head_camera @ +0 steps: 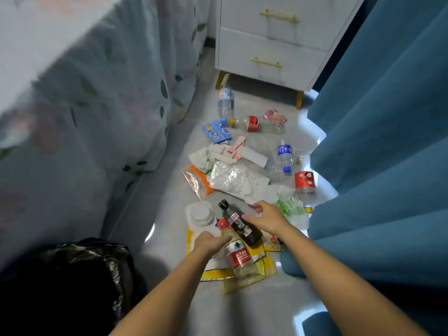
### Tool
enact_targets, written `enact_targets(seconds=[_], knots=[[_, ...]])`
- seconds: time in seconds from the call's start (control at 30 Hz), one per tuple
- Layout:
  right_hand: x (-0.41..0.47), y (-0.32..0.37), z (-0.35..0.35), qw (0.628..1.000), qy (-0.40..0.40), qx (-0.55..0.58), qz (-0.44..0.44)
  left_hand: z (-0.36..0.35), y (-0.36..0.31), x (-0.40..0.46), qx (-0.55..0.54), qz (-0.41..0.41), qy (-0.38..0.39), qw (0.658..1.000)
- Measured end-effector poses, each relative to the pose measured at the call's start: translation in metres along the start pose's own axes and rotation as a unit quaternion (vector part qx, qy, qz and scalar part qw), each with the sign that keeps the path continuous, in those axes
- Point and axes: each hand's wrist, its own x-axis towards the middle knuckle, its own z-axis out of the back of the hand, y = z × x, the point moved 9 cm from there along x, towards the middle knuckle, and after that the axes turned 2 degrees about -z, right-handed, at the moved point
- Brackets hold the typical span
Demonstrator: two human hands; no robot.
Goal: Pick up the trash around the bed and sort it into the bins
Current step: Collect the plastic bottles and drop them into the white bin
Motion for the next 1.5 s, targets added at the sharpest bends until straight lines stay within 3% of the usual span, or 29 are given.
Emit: enact_targets(seconds=[0.17, 0.43, 0.87, 1.03, 1.2, 1.37, 1.5], knots=[[0.056, -0.034, -0.046, 0.999, 0.038, -0.015, -0.015, -0.043, 0.019, 0.048, -0.092, 0.021, 0.069, 0.993], [0.077, -0.040, -0.070, 0.999, -0.017, -0.020, 0.033, -0.067, 0.008, 0.068, -0.065, -0.009, 0.018, 0.998], [0.059, -0.016, -0.051, 0.993, -0.052, 0.060, 0.082, -0.004, 0.013, 0.043, -0.162, -0.033, -0.032, 0.986], [0.045, 0.030, -0.040, 0.983, -0.050, 0.128, 0.121, 0.059, -0.008, 0.009, -0.141, -0.110, -0.102, 0.979], [0.011, 0.113, -0.041, 0.961, -0.019, 0.181, 0.210, 0.147, -0.020, -0.078, -0.133, -0.209, -0.191, 0.950], [-0.059, 0.219, -0.064, 0.926, 0.063, 0.174, 0.330, 0.228, 0.037, -0.209, -0.146, -0.264, -0.317, 0.899], [-0.140, 0.299, -0.106, 0.883, 0.151, 0.144, 0.422, 0.264, 0.115, -0.292, -0.185, -0.251, -0.380, 0.871]])
